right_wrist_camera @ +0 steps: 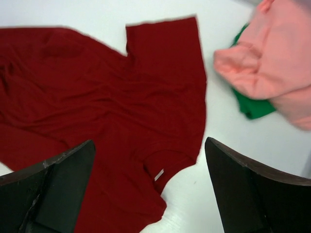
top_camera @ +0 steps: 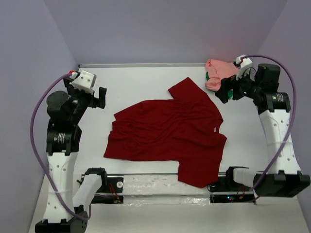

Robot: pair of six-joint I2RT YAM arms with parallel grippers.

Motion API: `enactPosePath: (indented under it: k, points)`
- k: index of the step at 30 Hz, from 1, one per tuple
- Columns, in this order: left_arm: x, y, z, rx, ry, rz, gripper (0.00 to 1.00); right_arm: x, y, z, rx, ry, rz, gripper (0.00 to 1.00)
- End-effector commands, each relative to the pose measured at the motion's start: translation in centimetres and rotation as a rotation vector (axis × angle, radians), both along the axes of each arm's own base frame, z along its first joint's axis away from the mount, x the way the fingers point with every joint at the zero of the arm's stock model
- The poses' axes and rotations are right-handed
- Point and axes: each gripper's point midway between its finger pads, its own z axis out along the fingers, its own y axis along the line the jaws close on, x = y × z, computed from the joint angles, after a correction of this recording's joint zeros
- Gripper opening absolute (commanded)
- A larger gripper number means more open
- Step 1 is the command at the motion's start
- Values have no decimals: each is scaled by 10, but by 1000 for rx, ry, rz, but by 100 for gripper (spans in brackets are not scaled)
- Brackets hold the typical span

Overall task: Fold and stack the t-shirts
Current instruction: Flatten out the tshirt

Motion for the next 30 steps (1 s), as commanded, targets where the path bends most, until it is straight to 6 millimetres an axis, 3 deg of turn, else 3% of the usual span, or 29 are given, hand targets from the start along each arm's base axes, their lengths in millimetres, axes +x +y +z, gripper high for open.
enactPosePath:
  k: [1, 5, 7, 8, 10, 11, 16, 18, 22, 30]
  points:
    - [43, -18, -78, -119, 197, -62, 99, 26, 9, -74, 48, 212, 69, 100]
    - [64, -32, -144, -182, 370, -114, 99, 45, 7, -121, 51, 338, 64, 100]
    - [68, -36, -165, -185, 449, -138, 99, 55, 9, -124, 59, 367, 85, 100]
    - [74, -41, -177, -175, 514, -171, 99, 58, 10, -143, 66, 436, 101, 100]
    - [85, -47, -191, -167, 582, -218, 99, 66, 13, -155, 61, 503, 122, 100]
    - [87, -49, -194, -171, 597, -234, 99, 67, 13, -150, 61, 494, 128, 100]
    - [97, -65, -212, -141, 624, -259, 99, 83, 24, -166, 44, 529, 144, 100]
    - [99, -74, -231, -117, 676, -272, 99, 88, 27, -173, 36, 553, 153, 100]
    - [105, -83, -254, -115, 728, -301, 99, 94, 30, -205, 30, 647, 167, 100]
    - [109, -98, -297, -96, 866, -344, 99, 100, 31, -199, 34, 631, 166, 100]
